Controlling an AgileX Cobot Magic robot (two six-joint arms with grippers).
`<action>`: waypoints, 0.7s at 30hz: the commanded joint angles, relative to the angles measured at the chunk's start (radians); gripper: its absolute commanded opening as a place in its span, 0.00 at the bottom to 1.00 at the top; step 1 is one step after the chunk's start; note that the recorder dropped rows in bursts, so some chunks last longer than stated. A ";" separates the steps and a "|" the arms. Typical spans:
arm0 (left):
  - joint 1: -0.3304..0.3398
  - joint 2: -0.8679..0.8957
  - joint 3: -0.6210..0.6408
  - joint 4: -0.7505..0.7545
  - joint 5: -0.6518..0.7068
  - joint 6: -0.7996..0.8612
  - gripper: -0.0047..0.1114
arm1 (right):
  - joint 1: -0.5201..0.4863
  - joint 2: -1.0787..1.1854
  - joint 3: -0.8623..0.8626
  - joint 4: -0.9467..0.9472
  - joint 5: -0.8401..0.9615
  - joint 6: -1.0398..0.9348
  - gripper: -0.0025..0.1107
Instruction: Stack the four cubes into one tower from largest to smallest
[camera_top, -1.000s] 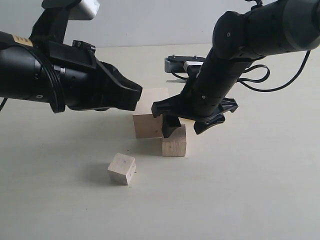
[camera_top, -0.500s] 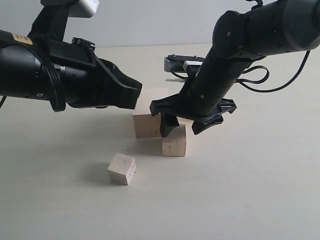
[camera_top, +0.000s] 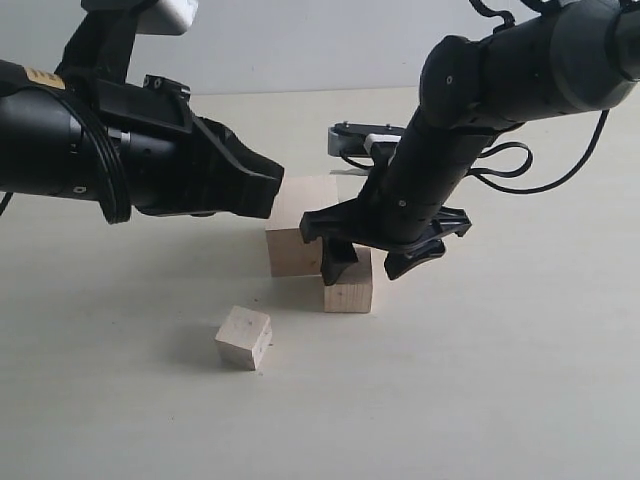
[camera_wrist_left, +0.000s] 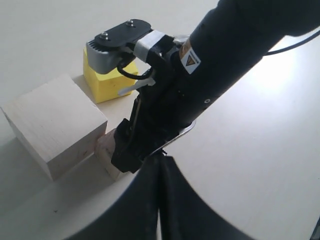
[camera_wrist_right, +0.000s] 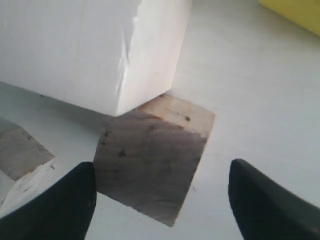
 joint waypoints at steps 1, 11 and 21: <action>0.002 -0.010 -0.006 0.003 -0.010 0.003 0.04 | 0.000 0.008 -0.006 0.005 -0.006 -0.009 0.65; 0.002 -0.010 -0.006 0.003 -0.007 0.003 0.04 | 0.000 0.029 -0.006 -0.100 0.041 0.082 0.64; 0.002 -0.010 -0.006 0.003 -0.007 0.008 0.04 | 0.000 0.023 -0.006 -0.271 0.108 0.231 0.64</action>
